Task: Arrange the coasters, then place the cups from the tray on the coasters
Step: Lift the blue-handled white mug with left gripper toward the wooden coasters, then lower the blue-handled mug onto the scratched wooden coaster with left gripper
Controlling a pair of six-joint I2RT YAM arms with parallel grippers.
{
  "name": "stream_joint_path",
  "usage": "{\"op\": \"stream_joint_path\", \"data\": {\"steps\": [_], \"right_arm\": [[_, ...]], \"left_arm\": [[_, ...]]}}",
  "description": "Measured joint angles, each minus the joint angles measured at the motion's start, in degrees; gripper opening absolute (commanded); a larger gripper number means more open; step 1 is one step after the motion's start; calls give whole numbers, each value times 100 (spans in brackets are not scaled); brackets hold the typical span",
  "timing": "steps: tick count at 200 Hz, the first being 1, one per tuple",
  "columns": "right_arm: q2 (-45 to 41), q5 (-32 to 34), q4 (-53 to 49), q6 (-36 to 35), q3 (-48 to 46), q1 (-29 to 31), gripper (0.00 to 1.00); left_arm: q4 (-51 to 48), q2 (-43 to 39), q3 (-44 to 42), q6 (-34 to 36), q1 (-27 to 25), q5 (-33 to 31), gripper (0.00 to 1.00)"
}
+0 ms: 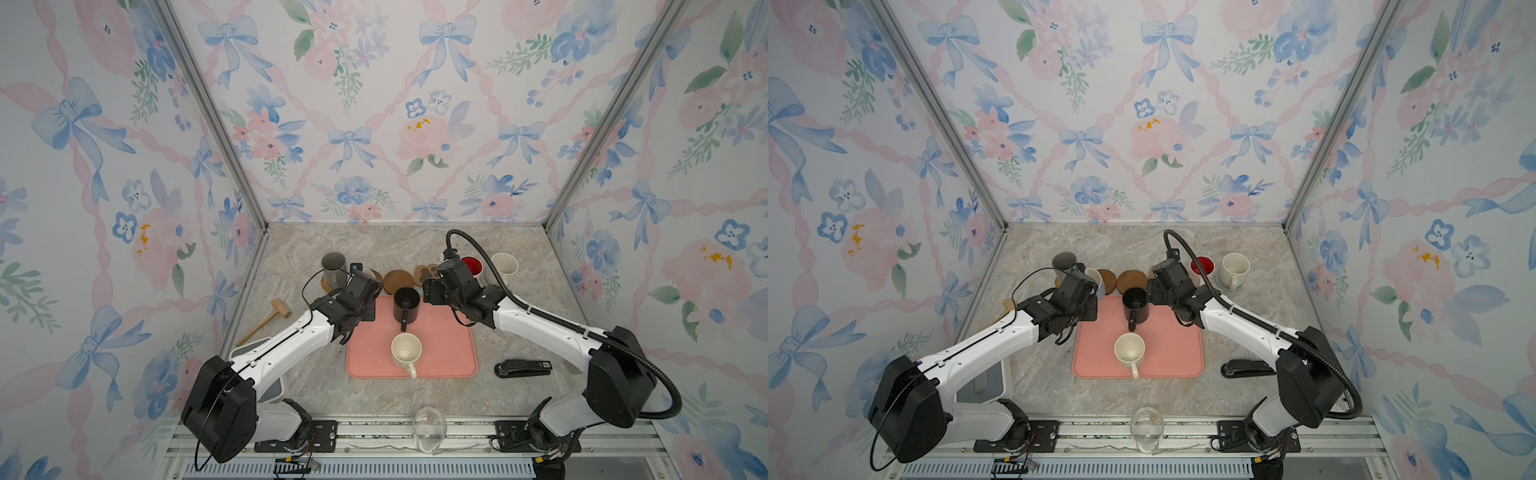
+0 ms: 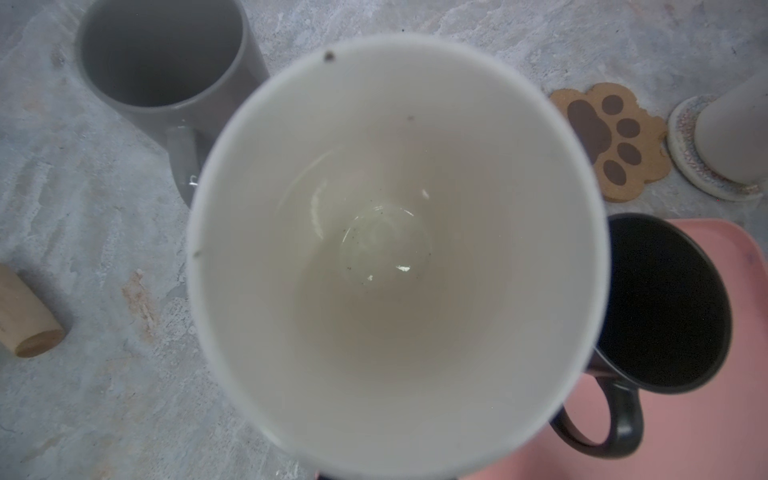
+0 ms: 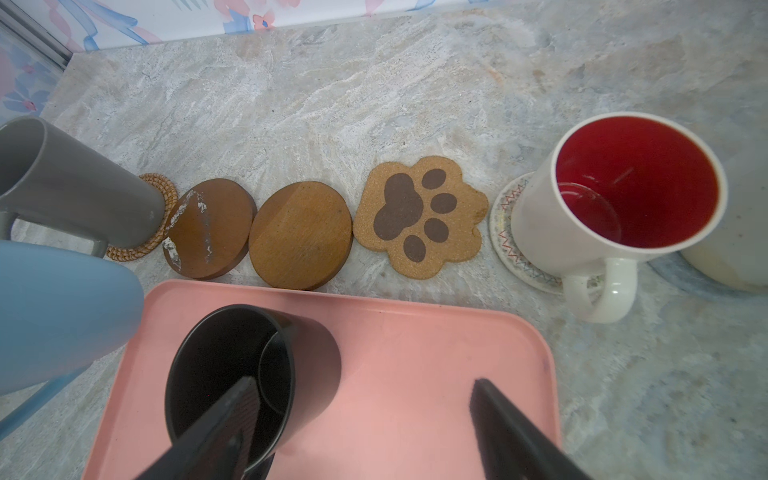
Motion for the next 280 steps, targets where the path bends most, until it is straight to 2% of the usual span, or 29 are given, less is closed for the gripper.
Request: {"op": "stream_joint_path", "data": {"steps": [54, 118, 280], "right_arm": [[0, 35, -85, -46, 9, 0, 83], [-57, 107, -114, -63, 9, -7, 83], [-68, 125, -118, -85, 9, -44, 83]], "left_arm": [[271, 791, 479, 337, 411, 389, 0], [780, 1314, 632, 531, 761, 820, 0], [835, 2065, 1255, 920, 909, 901, 0]]}}
